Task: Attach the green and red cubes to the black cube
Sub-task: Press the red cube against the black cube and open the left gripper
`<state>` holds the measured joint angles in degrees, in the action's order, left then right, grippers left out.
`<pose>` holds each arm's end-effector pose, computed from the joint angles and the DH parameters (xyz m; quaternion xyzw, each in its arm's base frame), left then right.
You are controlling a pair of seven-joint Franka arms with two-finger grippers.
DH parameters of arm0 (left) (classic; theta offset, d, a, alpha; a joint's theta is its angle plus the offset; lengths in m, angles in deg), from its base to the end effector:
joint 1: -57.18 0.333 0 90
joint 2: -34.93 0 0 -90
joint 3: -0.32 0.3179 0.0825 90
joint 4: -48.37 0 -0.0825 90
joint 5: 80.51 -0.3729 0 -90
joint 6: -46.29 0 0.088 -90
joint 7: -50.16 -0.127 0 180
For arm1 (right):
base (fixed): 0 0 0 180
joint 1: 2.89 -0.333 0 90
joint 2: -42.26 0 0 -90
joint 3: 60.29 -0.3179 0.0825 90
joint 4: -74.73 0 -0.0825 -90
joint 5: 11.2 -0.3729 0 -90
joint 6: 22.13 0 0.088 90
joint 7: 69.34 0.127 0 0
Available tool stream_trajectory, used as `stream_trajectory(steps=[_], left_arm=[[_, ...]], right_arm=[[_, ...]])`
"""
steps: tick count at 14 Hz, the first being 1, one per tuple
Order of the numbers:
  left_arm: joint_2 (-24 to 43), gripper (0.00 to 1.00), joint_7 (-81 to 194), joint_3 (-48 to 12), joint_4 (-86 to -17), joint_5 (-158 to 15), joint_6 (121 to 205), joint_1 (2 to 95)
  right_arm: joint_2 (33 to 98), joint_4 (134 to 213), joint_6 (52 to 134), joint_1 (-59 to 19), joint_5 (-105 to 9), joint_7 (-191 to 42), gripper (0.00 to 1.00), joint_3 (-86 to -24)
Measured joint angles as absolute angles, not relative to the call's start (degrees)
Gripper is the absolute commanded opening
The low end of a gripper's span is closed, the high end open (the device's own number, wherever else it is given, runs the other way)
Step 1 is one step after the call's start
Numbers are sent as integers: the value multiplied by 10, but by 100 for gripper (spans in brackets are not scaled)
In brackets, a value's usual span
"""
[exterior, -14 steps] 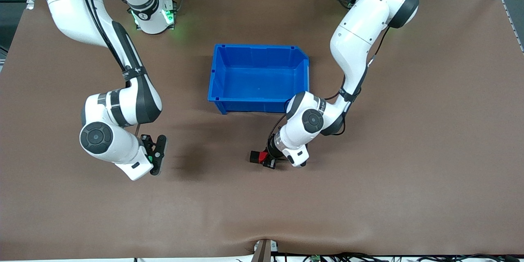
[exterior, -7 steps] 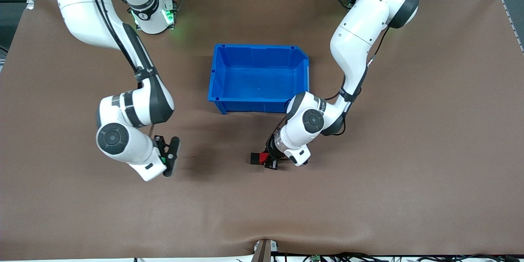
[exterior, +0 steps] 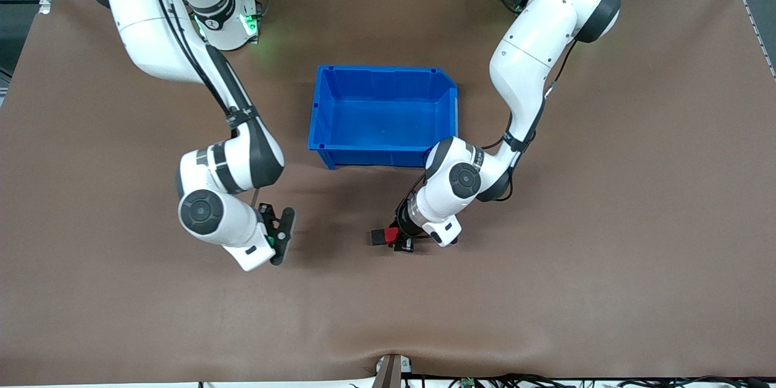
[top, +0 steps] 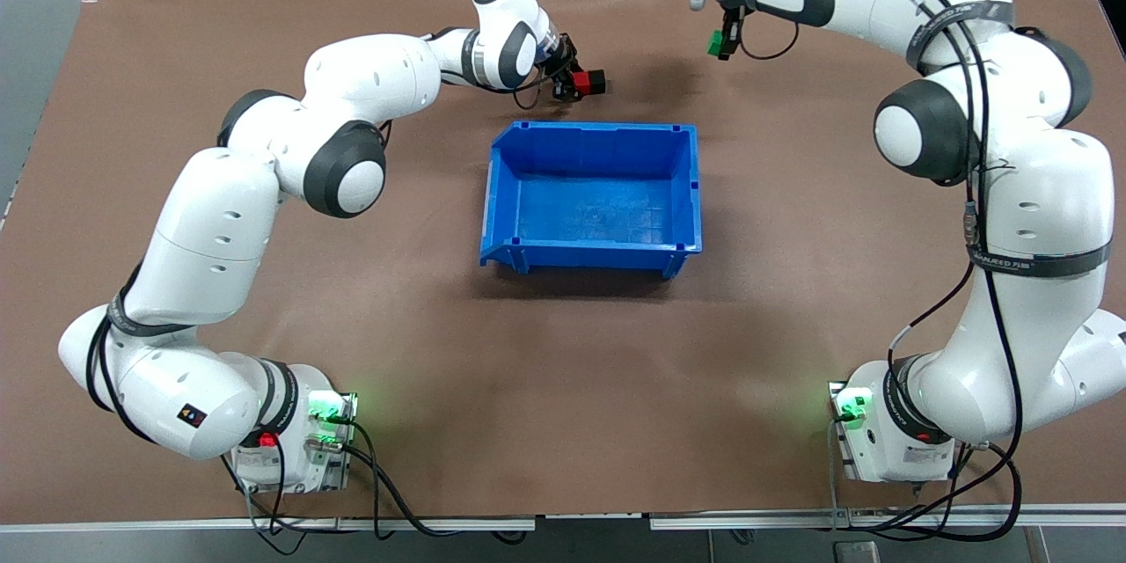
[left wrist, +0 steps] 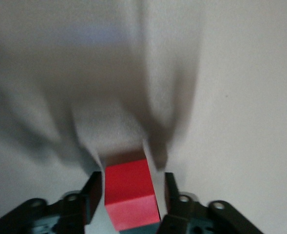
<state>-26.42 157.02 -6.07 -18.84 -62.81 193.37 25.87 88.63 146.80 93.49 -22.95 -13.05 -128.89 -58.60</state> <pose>0.6394 -0.4569 0.1552 0.7095 0.6707 -0.0912 0.1959 0.6960 0.2391 0.2566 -0.7792 -0.6262 0.0216 0.0120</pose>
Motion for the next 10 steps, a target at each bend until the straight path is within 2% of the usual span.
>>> stream_trajectory(steps=[2,7,8,10], left_arm=[[-265,89,1570,-61,-188,-628,1935,259],[-265,91,1570,-61,-188,-628,1935,257],[-265,100,1570,-61,-188,-628,1935,257],[-265,100,1570,-61,-183,-628,1936,258]], right_arm=[[898,1454,935,-236,-131,-1275,0,-586],[923,1421,956,-257,-132,-1251,0,-586],[931,1416,967,-264,-132,-1248,0,-586],[945,1410,983,-270,-132,-1245,0,-586]])
